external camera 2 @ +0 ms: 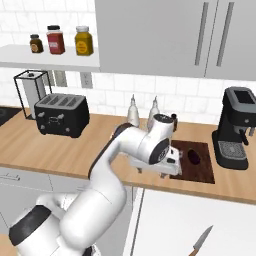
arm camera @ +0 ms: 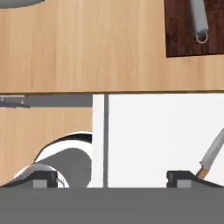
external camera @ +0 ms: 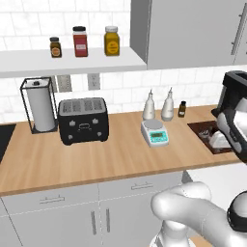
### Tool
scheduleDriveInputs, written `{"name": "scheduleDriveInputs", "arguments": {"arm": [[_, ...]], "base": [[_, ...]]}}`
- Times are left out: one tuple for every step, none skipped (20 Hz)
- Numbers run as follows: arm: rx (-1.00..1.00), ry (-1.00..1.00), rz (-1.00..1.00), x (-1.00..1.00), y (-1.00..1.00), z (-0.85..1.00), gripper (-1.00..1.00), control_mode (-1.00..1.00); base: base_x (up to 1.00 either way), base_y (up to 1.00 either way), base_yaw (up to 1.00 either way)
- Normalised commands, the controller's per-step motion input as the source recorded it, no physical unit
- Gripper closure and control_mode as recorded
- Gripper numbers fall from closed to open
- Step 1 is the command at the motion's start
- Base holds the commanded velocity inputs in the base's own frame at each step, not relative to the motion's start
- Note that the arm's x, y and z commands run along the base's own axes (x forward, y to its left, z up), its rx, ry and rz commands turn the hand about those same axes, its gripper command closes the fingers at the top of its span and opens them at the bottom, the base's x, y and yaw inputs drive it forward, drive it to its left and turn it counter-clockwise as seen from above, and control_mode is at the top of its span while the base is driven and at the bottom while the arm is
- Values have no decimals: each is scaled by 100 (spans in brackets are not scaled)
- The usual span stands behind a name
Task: Place the appropriate cutting tool for cutting the eggplant skin on the cutting board.
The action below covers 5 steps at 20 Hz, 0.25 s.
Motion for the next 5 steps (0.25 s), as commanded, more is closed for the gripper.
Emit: {"name": "scheduleDriveInputs", "arguments": {"arm": [[0, 0, -4, -100, 35, 37, -100, -100], [0, -1, -4, -100, 27, 34, -100, -100], [0, -2, -5, -100, 25, 39, -100, -100], [0, -2, -5, -100, 22, 42, -100, -100], [0, -5, -6, -100, 20, 50, -100, -100]], "base": [[0, 0, 0], [0, 0, 0], [0, 0, 0], [0, 0, 0], [0, 0, 0]]}}
